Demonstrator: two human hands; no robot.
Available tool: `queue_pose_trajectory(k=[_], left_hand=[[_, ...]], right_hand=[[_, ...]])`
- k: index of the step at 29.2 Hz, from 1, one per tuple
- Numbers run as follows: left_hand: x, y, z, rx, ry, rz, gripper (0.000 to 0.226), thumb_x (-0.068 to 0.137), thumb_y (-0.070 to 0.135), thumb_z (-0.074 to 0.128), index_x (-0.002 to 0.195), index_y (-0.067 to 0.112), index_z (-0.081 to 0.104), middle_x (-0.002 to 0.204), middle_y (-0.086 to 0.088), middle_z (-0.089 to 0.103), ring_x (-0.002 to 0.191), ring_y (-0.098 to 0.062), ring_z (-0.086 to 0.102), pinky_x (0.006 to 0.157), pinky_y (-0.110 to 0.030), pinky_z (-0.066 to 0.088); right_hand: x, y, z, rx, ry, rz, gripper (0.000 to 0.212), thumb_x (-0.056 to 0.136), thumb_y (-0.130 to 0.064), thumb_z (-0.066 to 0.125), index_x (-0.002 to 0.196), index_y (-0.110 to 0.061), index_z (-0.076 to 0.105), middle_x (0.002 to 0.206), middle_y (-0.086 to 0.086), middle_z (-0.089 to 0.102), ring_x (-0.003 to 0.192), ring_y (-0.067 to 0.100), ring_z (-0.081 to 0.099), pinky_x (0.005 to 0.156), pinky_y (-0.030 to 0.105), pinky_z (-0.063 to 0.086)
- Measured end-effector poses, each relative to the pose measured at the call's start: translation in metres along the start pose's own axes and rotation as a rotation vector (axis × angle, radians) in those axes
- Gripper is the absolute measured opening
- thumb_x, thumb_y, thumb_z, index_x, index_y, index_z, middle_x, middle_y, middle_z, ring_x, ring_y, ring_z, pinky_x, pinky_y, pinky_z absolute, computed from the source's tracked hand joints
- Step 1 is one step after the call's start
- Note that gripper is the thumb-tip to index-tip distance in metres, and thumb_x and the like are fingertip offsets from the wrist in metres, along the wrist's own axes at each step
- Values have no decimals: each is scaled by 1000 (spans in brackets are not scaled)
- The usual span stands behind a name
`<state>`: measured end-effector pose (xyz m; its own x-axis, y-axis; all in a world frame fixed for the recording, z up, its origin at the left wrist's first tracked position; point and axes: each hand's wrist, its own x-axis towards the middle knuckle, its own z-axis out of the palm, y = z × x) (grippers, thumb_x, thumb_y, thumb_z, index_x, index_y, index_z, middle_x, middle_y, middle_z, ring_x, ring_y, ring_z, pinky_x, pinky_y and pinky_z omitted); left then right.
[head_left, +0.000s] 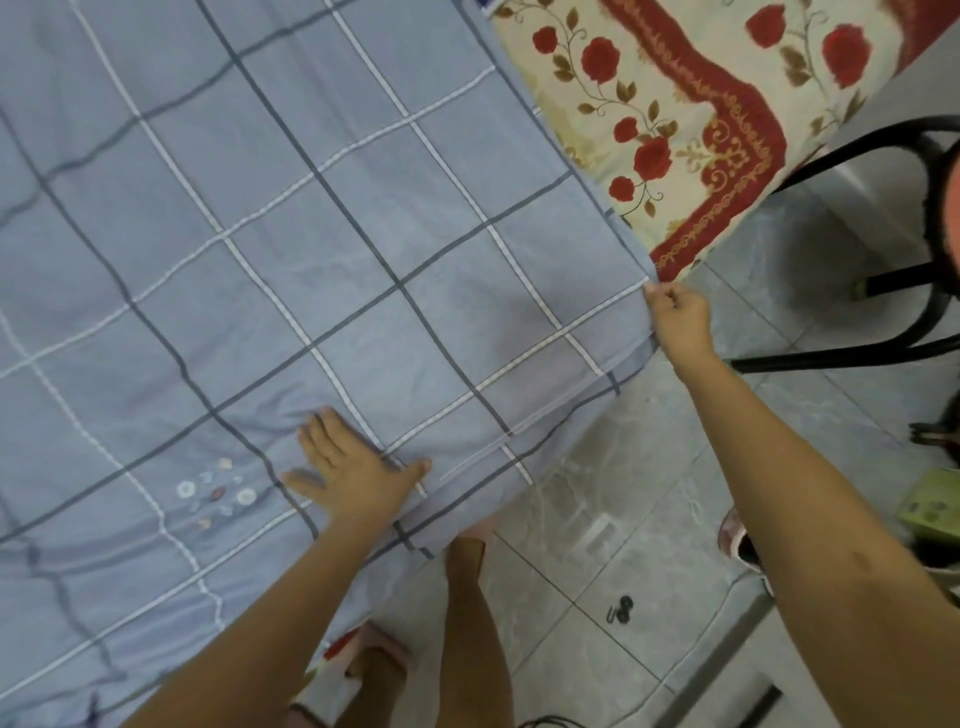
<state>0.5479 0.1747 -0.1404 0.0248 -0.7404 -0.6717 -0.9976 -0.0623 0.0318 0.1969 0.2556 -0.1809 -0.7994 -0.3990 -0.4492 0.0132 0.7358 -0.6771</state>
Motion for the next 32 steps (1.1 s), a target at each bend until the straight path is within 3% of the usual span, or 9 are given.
queue_pose_trajectory(k=[2, 7, 11, 15, 20, 23, 25, 28, 32], left_hand=[[-5, 19, -4, 13, 28, 104, 135, 64, 64, 72, 146, 13, -23, 156, -8, -21, 143, -27, -20, 110, -61, -7], [-8, 69, -5, -80, 24, 184, 132, 66, 59, 74, 145, 16, -24, 154, -5, -26, 142, -25, -23, 110, -60, -8], [9, 73, 2, -43, -59, 151, 139, 60, 66, 73, 143, 22, -29, 154, 2, -27, 142, -25, -23, 109, -66, -5], [19, 59, 10, 84, -70, 190, 153, 40, 85, 64, 127, 28, -47, 151, 4, -33, 141, -27, -25, 107, -69, -1], [28, 60, 12, 104, -120, 203, 157, 36, 83, 67, 118, 25, -53, 145, 0, -43, 136, -30, -35, 104, -67, -10], [30, 57, 18, 124, -123, 215, 158, 36, 84, 67, 118, 24, -54, 144, -1, -45, 135, -31, -36, 104, -66, -12], [30, 55, 16, 129, -132, 226, 157, 37, 84, 66, 119, 24, -54, 144, -2, -46, 135, -31, -37, 104, -66, -12], [29, 54, 15, 101, -117, 244, 156, 38, 83, 67, 123, 24, -51, 145, -2, -44, 135, -31, -36, 103, -66, -14], [30, 52, 3, 104, -213, 293, 152, 43, 84, 64, 123, 24, -51, 142, -2, -48, 133, -32, -39, 101, -68, -15]], right_hand=[[1, -3, -4, 2, -57, 18, 27, 98, -23, 49, 74, -13, 55, 68, 0, 50, 65, 8, 46, 61, 21, 40], [8, -7, -21, 14, 22, -103, 21, 98, -21, 50, 82, -9, 57, 63, -5, 49, 60, 4, 44, 55, 9, 37], [15, 3, -20, 25, 29, -93, 17, 97, -17, 51, 84, -8, 57, 64, -3, 49, 60, 7, 45, 55, 9, 37], [23, 20, -6, -54, 35, -52, 17, 98, -16, 48, 86, -6, 56, 75, 9, 52, 75, 17, 47, 61, 24, 34], [24, 23, 14, -6, 105, -5, 14, 100, -15, 42, 87, -9, 44, 88, 6, 48, 84, 15, 45, 72, 21, 37], [16, 27, 13, 100, 85, 51, 19, 100, -27, 44, 85, -18, 40, 78, -6, 42, 72, 3, 41, 64, 8, 36], [9, 27, 9, 136, 22, 116, 21, 93, -32, 58, 92, -18, 43, 83, -5, 47, 74, 4, 46, 62, 6, 40], [-6, 23, -8, 108, -52, 145, 32, 86, -21, 68, 110, -7, 53, 102, 6, 60, 82, 11, 57, 63, 6, 47], [-53, -19, -11, -85, -130, -81, 38, 89, -7, 59, 125, -4, 49, 107, 6, 60, 93, 17, 56, 69, 17, 42]])
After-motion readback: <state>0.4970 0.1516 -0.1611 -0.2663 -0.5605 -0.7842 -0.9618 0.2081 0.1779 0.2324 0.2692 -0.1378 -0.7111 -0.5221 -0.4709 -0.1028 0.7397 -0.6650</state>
